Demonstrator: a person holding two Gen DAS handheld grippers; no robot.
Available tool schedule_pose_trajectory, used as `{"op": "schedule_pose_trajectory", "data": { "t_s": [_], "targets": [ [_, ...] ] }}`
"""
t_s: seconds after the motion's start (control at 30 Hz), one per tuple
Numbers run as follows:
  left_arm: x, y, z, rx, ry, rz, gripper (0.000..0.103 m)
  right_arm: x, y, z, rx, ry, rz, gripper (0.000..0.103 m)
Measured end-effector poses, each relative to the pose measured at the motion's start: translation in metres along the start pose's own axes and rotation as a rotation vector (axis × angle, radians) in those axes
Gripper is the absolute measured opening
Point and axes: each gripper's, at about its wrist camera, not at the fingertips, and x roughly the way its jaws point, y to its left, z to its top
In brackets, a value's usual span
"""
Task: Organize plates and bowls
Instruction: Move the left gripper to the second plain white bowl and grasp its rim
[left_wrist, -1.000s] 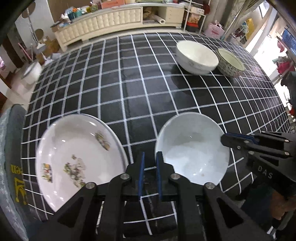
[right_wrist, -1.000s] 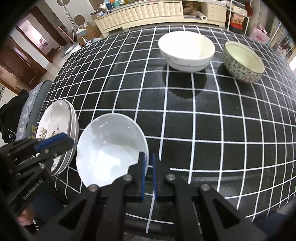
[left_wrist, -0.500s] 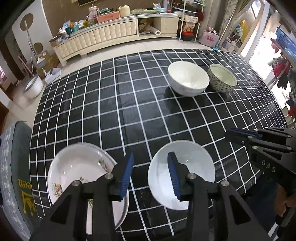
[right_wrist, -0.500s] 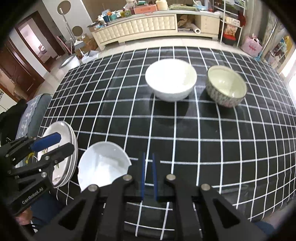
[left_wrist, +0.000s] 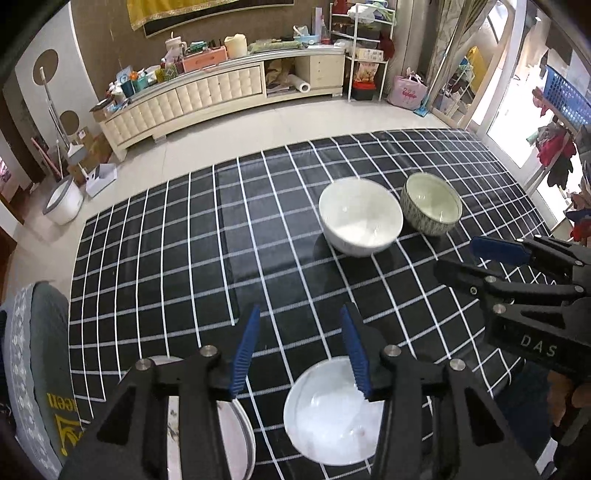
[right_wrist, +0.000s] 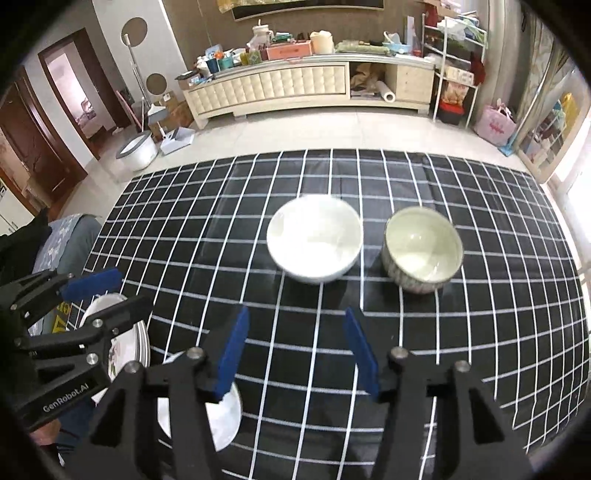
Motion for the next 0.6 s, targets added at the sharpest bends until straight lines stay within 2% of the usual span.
{"op": "schedule_pose_trajectory", "data": {
  "t_s": [0.07,0.13,0.27,0.33,0.4,0.6],
  "targets": [
    [0.002,0.000,0.009,0.003,0.000,0.000,0.044,0.004,-0.003,0.009,-0.001,0.000,-0.003,0.064],
    [0.005,0.000,0.018,-0.004,-0.005,0.007,0.049,0.009,-0.005,0.016,-0.009,0.008,-0.008,0.069],
    [0.015,-0.001,0.035,-0.001,-0.002,0.000,0.050,0.018,-0.016,0.034,0.018,0.025,0.001,0.074],
    [0.023,0.001,0.045,-0.008,0.015,-0.025,0.052,0.021,-0.019,0.040,0.025,0.028,0.002,0.078],
    [0.033,0.004,0.052,-0.033,0.046,-0.057,0.056,0.030,-0.027,0.047,0.056,0.056,0.035,0.078],
    [0.066,0.016,0.076,-0.099,0.122,-0.114,0.056,0.058,-0.048,0.059,0.172,0.148,0.112,0.078]
  ]
}}
